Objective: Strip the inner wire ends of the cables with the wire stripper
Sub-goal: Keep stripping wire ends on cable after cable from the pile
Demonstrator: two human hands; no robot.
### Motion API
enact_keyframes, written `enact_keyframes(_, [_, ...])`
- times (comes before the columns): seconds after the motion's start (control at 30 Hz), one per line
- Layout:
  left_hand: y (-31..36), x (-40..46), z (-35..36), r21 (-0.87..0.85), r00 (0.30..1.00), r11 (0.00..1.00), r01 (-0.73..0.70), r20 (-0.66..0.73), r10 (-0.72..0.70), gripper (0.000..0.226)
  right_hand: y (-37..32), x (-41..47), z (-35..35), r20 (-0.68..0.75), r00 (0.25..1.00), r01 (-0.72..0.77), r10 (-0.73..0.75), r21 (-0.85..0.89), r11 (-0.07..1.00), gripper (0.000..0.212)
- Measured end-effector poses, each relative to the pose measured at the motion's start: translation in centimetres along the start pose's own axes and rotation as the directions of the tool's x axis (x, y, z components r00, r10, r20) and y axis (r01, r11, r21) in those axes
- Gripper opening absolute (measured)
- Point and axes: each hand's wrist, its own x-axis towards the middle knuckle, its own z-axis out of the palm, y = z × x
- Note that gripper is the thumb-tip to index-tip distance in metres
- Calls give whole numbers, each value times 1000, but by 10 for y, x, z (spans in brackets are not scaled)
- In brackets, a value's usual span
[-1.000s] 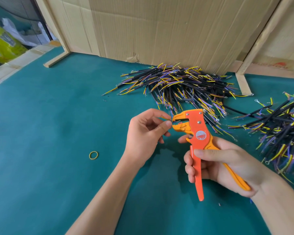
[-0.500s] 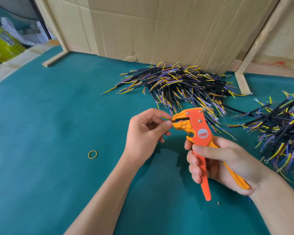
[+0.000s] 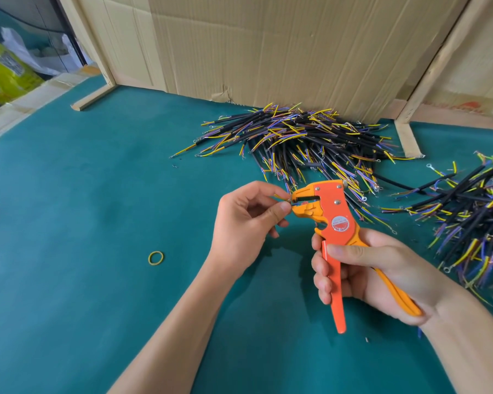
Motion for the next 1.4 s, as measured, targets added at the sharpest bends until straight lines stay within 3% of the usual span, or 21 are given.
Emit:
enact_keyframes(1.03, [0, 0, -2, 40, 1000, 999, -3, 29, 2, 11, 0, -2, -8, 16, 999, -38, 38, -5, 999, 23])
enact_keyframes(1.23, [3, 0, -3, 78, 998, 997, 2, 55, -7, 17, -1, -3, -11, 28, 999, -44, 45, -32, 999, 26])
enact_keyframes(1.4, [5, 1, -6, 109, 996, 994, 29, 81, -38, 25, -1, -4, -11, 21, 997, -67, 68, -62, 996, 39])
